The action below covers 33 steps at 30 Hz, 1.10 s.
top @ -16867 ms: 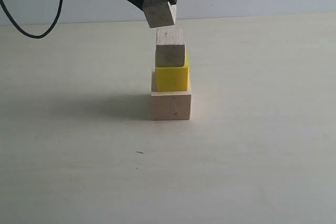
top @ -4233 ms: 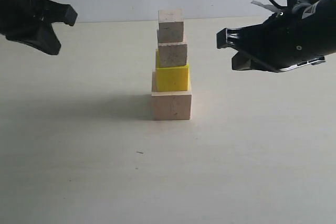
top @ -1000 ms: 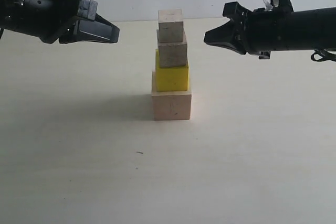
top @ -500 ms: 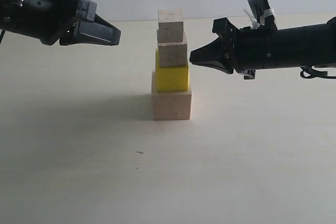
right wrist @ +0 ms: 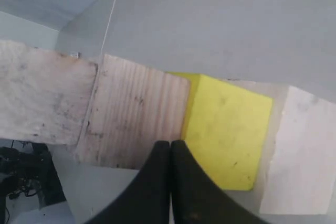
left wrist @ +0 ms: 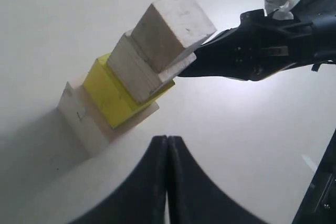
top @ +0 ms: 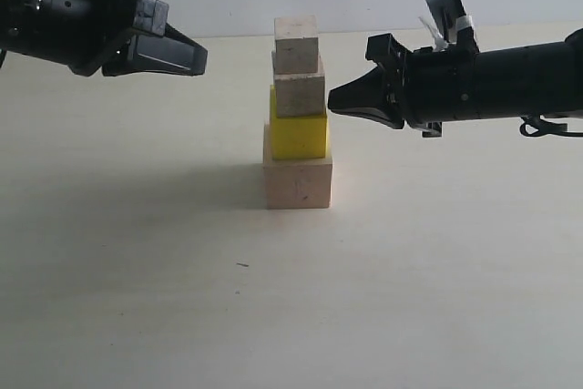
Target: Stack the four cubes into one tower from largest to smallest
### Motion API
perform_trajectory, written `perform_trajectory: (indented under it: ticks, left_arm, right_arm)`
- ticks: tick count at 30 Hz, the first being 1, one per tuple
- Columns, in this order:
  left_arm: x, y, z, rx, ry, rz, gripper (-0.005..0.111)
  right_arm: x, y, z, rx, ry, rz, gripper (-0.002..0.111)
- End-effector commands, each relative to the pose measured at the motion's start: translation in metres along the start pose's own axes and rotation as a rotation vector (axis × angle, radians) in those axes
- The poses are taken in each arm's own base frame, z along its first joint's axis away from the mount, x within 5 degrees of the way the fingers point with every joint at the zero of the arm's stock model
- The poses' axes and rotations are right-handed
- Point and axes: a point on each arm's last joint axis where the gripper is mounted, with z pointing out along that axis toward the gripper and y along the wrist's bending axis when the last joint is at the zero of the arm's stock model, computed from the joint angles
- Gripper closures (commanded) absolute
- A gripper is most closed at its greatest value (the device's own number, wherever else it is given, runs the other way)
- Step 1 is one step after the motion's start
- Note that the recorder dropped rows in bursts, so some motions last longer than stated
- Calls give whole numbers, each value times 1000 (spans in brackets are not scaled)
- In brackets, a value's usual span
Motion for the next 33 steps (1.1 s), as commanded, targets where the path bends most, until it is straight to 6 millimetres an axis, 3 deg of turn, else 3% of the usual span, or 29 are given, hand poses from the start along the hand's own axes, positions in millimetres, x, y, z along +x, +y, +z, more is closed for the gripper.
perform_trajectory:
  ticks: [1, 33]
  left_arm:
    - [0, -1, -1, -2, -6, 2, 107]
    - [0, 0, -1, -3, -4, 5, 107]
  right_arm:
    - [1, 4, 0, -31, 2, -14, 108]
    - [1, 6, -1, -46, 7, -24, 108]
